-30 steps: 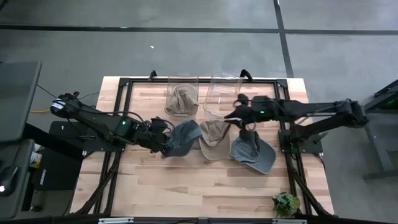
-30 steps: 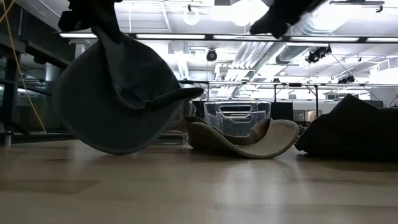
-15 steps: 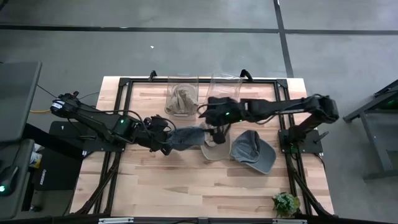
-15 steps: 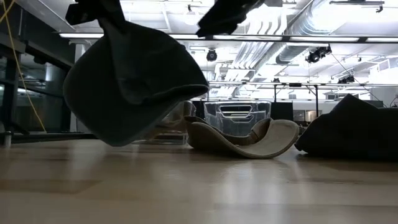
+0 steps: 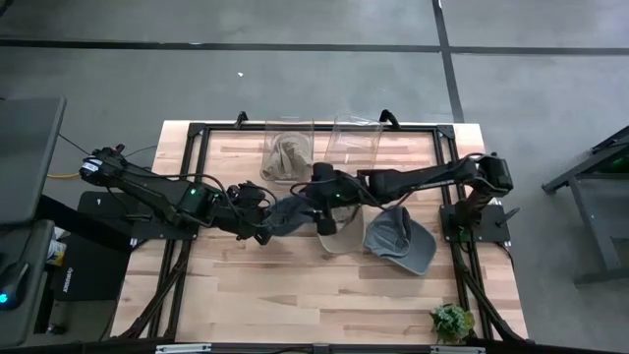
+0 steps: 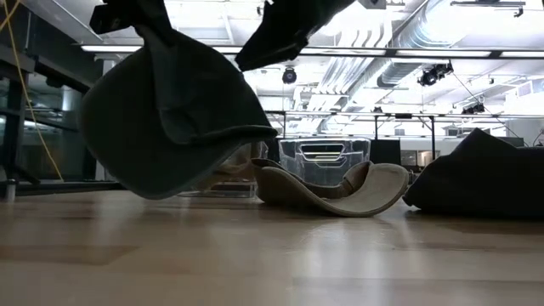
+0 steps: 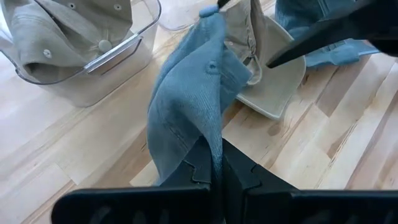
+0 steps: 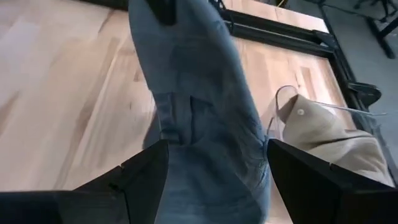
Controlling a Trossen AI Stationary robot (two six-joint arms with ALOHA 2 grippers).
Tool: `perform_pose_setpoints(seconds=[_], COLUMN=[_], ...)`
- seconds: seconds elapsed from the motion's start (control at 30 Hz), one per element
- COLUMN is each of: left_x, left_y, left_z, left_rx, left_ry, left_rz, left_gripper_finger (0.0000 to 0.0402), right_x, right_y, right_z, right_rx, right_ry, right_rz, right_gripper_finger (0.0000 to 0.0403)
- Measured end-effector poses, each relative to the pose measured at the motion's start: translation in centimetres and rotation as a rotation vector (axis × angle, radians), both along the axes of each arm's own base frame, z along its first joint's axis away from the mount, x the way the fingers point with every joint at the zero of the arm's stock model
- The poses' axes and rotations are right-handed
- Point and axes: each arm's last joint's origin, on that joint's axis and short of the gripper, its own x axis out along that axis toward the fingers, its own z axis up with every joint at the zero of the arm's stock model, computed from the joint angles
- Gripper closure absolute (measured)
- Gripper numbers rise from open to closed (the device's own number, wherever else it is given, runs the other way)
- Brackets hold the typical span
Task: Pick & Place hat
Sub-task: Put the left blue cap into the right transparent bin
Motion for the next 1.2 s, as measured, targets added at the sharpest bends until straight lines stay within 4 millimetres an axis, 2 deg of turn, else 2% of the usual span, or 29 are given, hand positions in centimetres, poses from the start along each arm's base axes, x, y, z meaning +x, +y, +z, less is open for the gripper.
perform_pose_setpoints(seconds=[0.3,0.53,1.0,1.2], left_x=[0.0,0.0,0.0,0.0], left_y=[0.0,0.0,0.0,0.0], left_z=[0.0,0.0,0.0,0.0], left_rx=[-0.002,0.005,0.012,0.012], left_ry=[0.002,0.004,0.001,0.001], left_rz=[-0.001,-0.008,-0.005,-0.005], left_gripper_finger=[0.0401,0.0401,0.0401,0.0401], right_x=[0.1,0.9,1.6,1.5], right_y=[-0.4,-1.1,-2.3,-2.2], right_z=[0.1,-1.9,-1.8,-1.8], right_rx=[-0.017,0.024,0.117,0.120], right_ry=[-0.012,0.039,-0.028,-0.023], right_rz=[-0.040,-0.036,-0.024,-0.013], right_gripper_finger=[0.0134,0.0135,0.0136,0.0171])
